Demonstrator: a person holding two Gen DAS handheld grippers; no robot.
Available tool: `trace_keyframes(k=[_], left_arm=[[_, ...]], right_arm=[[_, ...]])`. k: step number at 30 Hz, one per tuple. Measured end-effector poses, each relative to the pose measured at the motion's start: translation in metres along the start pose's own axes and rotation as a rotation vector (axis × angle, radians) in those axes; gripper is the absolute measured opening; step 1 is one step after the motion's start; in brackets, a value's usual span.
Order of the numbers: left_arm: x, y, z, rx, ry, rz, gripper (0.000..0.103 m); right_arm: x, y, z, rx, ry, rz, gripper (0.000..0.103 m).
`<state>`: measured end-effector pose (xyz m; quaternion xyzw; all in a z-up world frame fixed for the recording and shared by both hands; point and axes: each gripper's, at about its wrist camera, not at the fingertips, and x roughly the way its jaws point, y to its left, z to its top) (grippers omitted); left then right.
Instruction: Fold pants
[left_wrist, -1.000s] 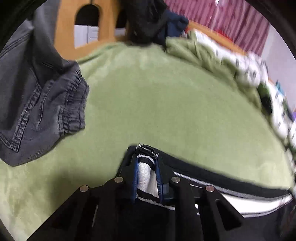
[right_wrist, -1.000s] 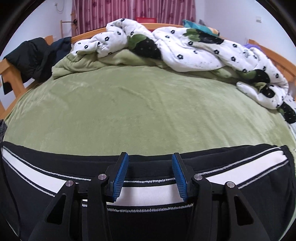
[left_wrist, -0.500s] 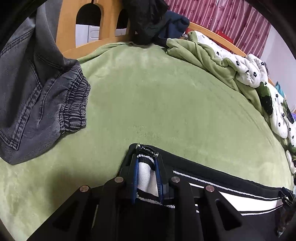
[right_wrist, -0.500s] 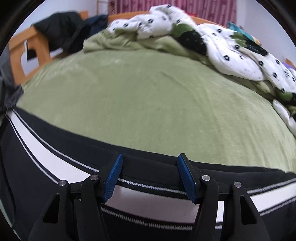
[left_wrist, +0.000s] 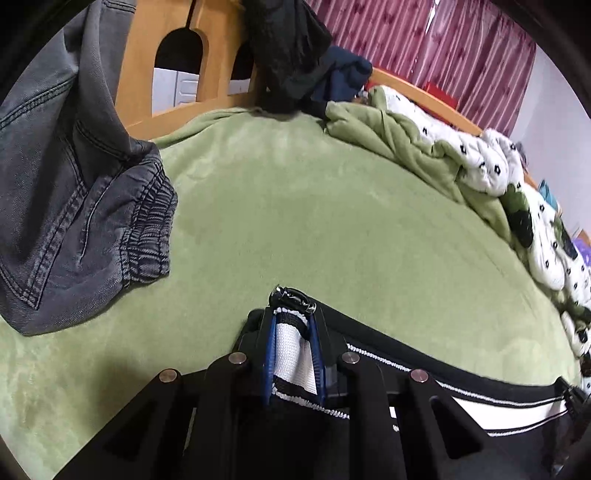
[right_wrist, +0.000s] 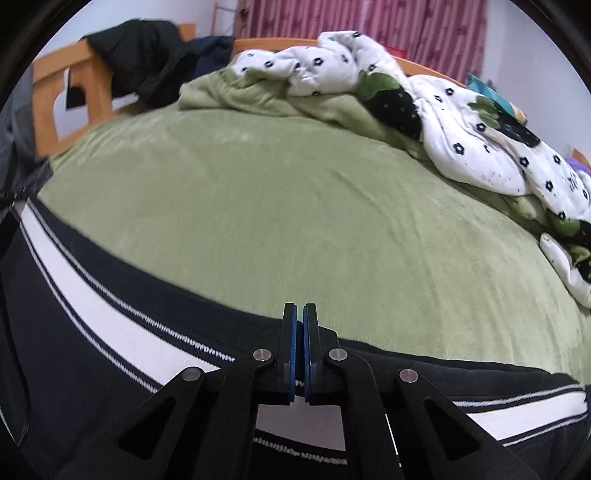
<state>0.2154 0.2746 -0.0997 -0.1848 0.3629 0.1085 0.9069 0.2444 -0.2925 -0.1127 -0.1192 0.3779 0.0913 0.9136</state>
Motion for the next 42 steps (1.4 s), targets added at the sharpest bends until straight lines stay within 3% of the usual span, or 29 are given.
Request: trace_keyframes(k=[6, 10, 12, 14, 15, 16, 17, 18, 20, 23, 27, 30, 33, 36, 39, 42], left_arm=[[0.012, 0.005, 0.001, -0.031, 0.017, -0.007, 0.017], [0.028, 0.001, -0.006, -0.007, 0.052, 0.038, 0.017], [0.028, -0.003, -0.007, 0.014, 0.053, 0.055, 0.017], [0.026, -0.006, -0.005, 0.027, 0.068, 0.074, 0.025], [0.024, -0.006, -0.004, 0.025, 0.084, 0.09, 0.031], [0.022, -0.005, -0.003, 0.018, 0.102, 0.1, 0.043], [0.019, -0.004, -0.003, 0.009, 0.104, 0.094, 0.049], [0.014, -0.003, -0.003, -0.003, 0.088, 0.077, 0.049], [0.005, -0.006, -0.002, 0.005, 0.069, 0.076, 0.05], [-0.009, -0.015, -0.003, 0.036, 0.036, 0.066, 0.055], [-0.029, -0.041, -0.012, 0.147, -0.024, 0.036, 0.059], [-0.025, -0.062, -0.024, 0.241, -0.003, 0.021, 0.061], [-0.002, -0.074, -0.035, 0.291, 0.055, 0.056, 0.061], [0.025, -0.064, -0.037, 0.258, 0.112, 0.123, 0.061], [0.026, -0.054, -0.031, 0.185, 0.121, 0.079, 0.061], [0.009, -0.064, -0.03, 0.195, 0.116, 0.078, 0.061]], right_arm=[[0.02, -0.009, 0.001, 0.107, -0.003, -0.083, 0.0], [0.035, -0.01, -0.008, 0.108, 0.06, -0.087, 0.0], [0.028, -0.015, -0.003, 0.127, 0.053, -0.09, 0.0], [0.013, -0.023, 0.004, 0.132, 0.039, -0.072, 0.003], [0.004, -0.028, 0.007, 0.135, 0.024, -0.07, 0.012], [-0.009, -0.034, 0.01, 0.141, -0.003, -0.074, 0.021], [-0.02, -0.041, 0.012, 0.147, -0.033, -0.085, 0.045], [-0.029, -0.047, 0.011, 0.157, -0.064, -0.103, 0.058], [-0.04, -0.061, 0.005, 0.186, -0.089, -0.131, 0.059], [-0.029, -0.073, -0.01, 0.196, -0.017, -0.116, 0.059], [0.017, -0.067, -0.034, 0.061, 0.114, -0.226, 0.055], [0.019, -0.07, -0.033, 0.107, 0.09, -0.238, 0.056], [0.021, -0.064, -0.033, 0.079, 0.094, -0.277, 0.055], [0.019, -0.061, -0.034, 0.069, 0.098, -0.293, 0.055], [0.009, -0.064, -0.033, 0.087, 0.114, -0.302, 0.057], [-0.017, -0.069, -0.033, 0.139, 0.085, -0.316, 0.059]])
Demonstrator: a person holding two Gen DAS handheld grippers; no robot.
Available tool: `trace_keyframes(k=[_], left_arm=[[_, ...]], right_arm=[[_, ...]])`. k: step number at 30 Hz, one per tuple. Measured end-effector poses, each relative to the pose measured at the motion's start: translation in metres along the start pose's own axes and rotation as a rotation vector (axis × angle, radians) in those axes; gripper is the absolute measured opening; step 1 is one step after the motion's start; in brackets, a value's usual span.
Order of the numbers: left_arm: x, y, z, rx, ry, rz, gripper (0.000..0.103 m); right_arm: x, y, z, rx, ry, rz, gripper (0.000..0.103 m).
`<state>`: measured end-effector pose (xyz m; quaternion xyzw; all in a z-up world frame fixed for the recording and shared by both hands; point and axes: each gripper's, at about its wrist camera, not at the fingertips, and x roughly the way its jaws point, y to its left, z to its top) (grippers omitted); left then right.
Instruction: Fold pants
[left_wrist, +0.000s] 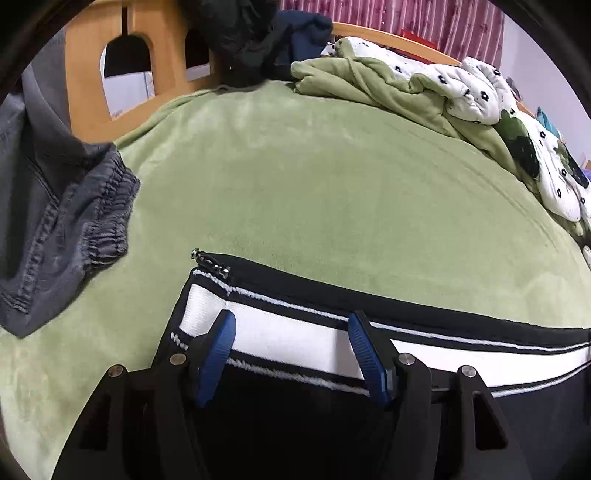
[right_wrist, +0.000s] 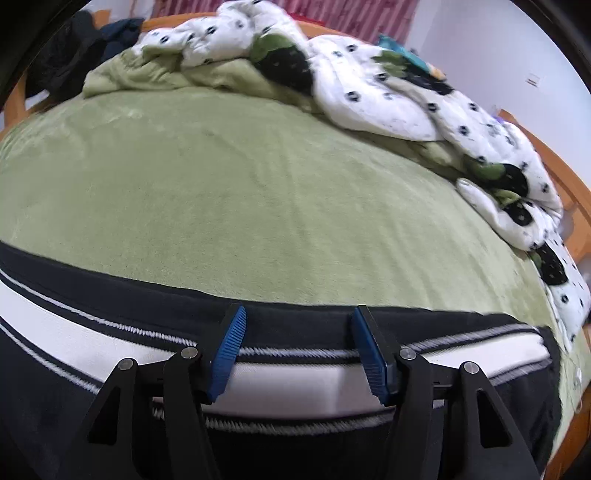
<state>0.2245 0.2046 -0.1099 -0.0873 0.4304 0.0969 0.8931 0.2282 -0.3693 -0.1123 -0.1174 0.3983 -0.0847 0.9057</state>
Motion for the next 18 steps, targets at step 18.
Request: trace_keyframes(k=[18], left_arm=[[-0.124, -0.069, -0.196, -0.142, 0.123, -0.556, 0.06]], right_arm=[[-0.153, -0.011, -0.06, 0.148, -0.108, 0.157, 0.06]])
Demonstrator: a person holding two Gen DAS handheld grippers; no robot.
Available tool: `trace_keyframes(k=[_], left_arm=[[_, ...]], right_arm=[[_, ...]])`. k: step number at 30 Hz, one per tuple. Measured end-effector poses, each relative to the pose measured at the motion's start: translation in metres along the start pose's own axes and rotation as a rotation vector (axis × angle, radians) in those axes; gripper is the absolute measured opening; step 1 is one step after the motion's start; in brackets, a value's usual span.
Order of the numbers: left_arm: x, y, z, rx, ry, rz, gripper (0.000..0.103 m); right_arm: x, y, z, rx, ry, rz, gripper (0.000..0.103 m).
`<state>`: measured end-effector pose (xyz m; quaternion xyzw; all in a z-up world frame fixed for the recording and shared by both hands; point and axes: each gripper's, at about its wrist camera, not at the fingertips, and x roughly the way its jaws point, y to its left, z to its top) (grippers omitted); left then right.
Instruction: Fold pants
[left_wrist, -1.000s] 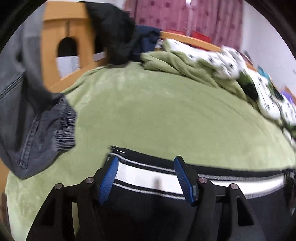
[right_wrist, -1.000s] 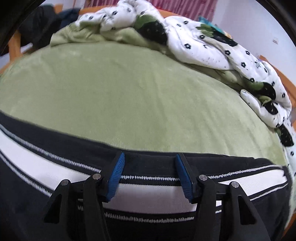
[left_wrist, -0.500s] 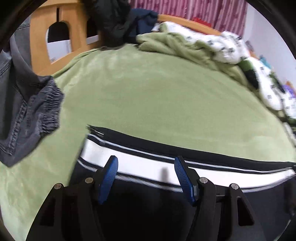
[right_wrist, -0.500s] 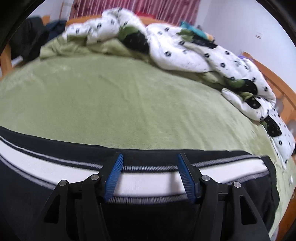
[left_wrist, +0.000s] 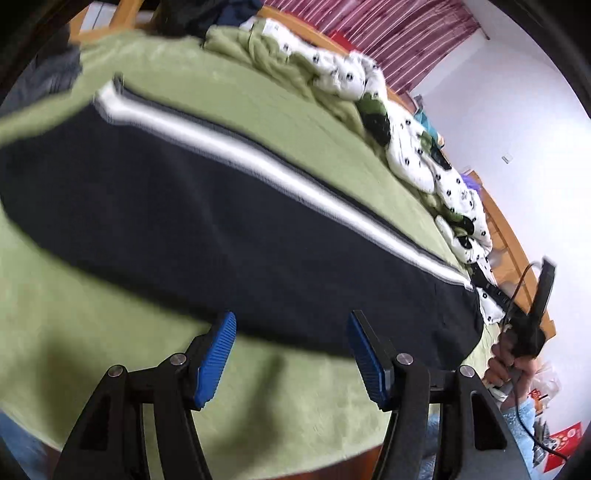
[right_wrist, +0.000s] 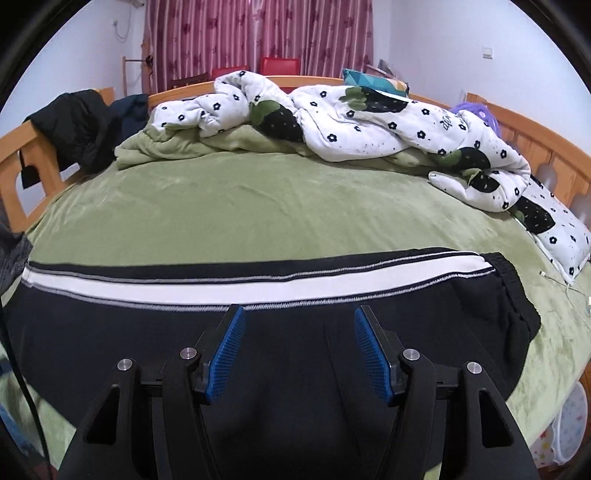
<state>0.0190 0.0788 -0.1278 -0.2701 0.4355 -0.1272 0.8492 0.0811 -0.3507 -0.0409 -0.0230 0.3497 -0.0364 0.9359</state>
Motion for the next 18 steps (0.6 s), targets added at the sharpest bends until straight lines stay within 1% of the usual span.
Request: trace_keyframes(k=[2, 3, 4, 5, 6, 8, 9, 12, 15, 18], left_arm=[[0.019, 0.003, -0.005, -0.042, 0.034, 0.001, 0.059], [0.028, 0.005, -0.006, -0.065, 0.033, -0.005, 0.059], [0.033, 0.007, -0.008, -0.085, 0.013, 0.0, 0.058], [0.034, 0.009, -0.007, -0.103, -0.029, 0.006, 0.052], [0.032, 0.012, -0.006, -0.116, -0.072, 0.027, 0.049], [0.027, 0.023, 0.001, -0.131, -0.123, 0.081, 0.034], [0.021, 0.032, 0.005, -0.146, -0.156, 0.116, 0.032], [0.006, 0.063, 0.017, -0.205, -0.195, 0.136, 0.032], [-0.019, 0.101, 0.035, -0.278, -0.262, 0.214, 0.032], [-0.03, 0.131, 0.054, -0.323, -0.284, 0.285, 0.032]], right_arm=[[-0.004, 0.002, 0.0, -0.003, -0.008, 0.023, 0.06], [-0.007, 0.004, 0.0, -0.005, -0.016, 0.024, 0.06], [-0.009, 0.004, -0.001, -0.004, -0.025, 0.022, 0.06], [-0.01, 0.005, -0.001, -0.001, -0.027, 0.023, 0.06], [-0.009, 0.005, -0.001, 0.003, -0.023, 0.028, 0.06], [-0.008, 0.003, -0.002, 0.027, -0.013, 0.045, 0.06], [-0.007, 0.002, -0.001, 0.038, -0.005, 0.054, 0.06], [-0.002, 0.002, 0.001, 0.062, 0.008, 0.074, 0.06], [0.0, 0.009, 0.005, 0.065, 0.012, 0.087, 0.06], [0.002, 0.02, 0.007, 0.061, 0.014, 0.11, 0.06]])
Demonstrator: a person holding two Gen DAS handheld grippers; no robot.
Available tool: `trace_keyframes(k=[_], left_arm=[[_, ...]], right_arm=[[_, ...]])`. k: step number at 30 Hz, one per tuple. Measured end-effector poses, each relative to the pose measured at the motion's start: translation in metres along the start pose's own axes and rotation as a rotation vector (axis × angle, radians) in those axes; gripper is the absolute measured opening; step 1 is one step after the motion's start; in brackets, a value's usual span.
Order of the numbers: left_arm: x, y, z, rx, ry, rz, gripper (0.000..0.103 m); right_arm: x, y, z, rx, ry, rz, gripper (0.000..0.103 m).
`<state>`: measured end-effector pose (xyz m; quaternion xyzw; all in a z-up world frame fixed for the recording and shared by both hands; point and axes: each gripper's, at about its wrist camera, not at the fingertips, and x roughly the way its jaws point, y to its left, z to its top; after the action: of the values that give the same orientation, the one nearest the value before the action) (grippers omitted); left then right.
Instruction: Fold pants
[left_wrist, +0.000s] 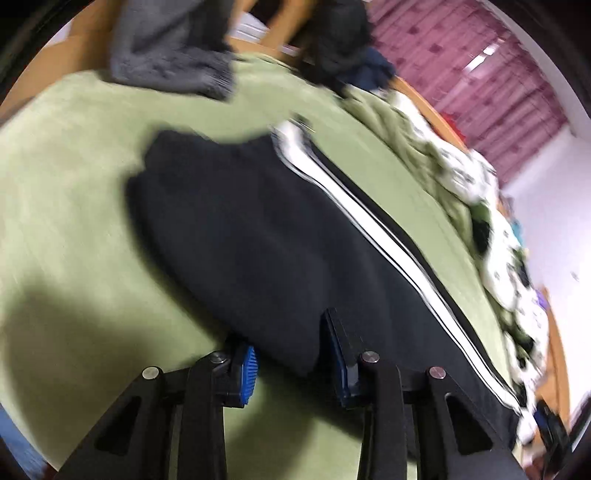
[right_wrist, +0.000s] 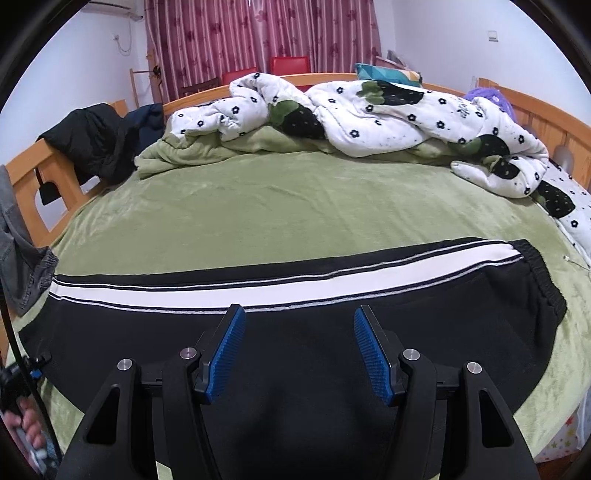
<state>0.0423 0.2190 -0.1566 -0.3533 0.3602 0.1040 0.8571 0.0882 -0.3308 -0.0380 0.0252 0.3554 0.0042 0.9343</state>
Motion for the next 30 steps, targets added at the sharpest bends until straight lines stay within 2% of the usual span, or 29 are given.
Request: trace_keyframes(k=[2, 5, 6, 10, 12, 15, 16, 17, 19, 22, 24, 26, 28, 30], left_arm=[[0.006, 0.013, 0.022, -0.003, 0.005, 0.018, 0.032], [0.006, 0.031, 0.046, -0.002, -0.041, 0.1, 0.032], [0.007, 0.043, 0.053, -0.024, -0.051, 0.103, 0.032], [0.014, 0.056, 0.059, -0.111, -0.037, 0.011, 0.032], [0.018, 0.049, 0.059, -0.117, -0.041, 0.021, 0.032], [0.019, 0.038, 0.063, -0.081, -0.048, 0.074, 0.032], [0.018, 0.033, 0.065, -0.051, -0.044, 0.101, 0.028], [0.017, 0.022, 0.067, -0.001, -0.041, 0.138, 0.018], [0.006, 0.001, 0.069, 0.097, -0.078, 0.188, 0.017], [-0.02, -0.055, 0.064, 0.279, -0.188, 0.255, 0.016], [-0.036, -0.099, 0.053, 0.391, -0.24, 0.242, 0.015], [-0.051, -0.151, 0.031, 0.523, -0.276, 0.185, 0.015], [-0.058, -0.195, 0.005, 0.63, -0.282, 0.136, 0.015], [-0.058, -0.241, -0.033, 0.731, -0.251, 0.068, 0.015]], right_arm=[[0.003, 0.007, -0.001, -0.011, 0.001, 0.001, 0.06], [0.013, 0.017, -0.003, -0.037, 0.019, -0.014, 0.06], [0.018, 0.02, -0.004, -0.04, 0.032, -0.019, 0.06], [0.034, 0.027, -0.01, -0.041, 0.078, -0.031, 0.06], [0.041, 0.03, -0.011, -0.041, 0.096, -0.042, 0.06], [0.044, 0.033, -0.013, -0.039, 0.108, -0.043, 0.06], [0.043, 0.034, -0.013, -0.043, 0.11, -0.042, 0.06], [0.042, 0.034, -0.013, -0.05, 0.109, -0.042, 0.06], [0.037, 0.034, -0.013, -0.068, 0.099, -0.048, 0.06], [0.024, 0.028, -0.013, -0.102, 0.067, -0.07, 0.06], [0.013, 0.018, -0.015, -0.116, 0.039, -0.086, 0.06], [0.007, 0.006, -0.018, -0.12, 0.027, -0.108, 0.06], [0.001, -0.009, -0.021, -0.105, 0.029, -0.117, 0.06], [-0.005, -0.026, -0.022, -0.071, 0.021, -0.12, 0.06]])
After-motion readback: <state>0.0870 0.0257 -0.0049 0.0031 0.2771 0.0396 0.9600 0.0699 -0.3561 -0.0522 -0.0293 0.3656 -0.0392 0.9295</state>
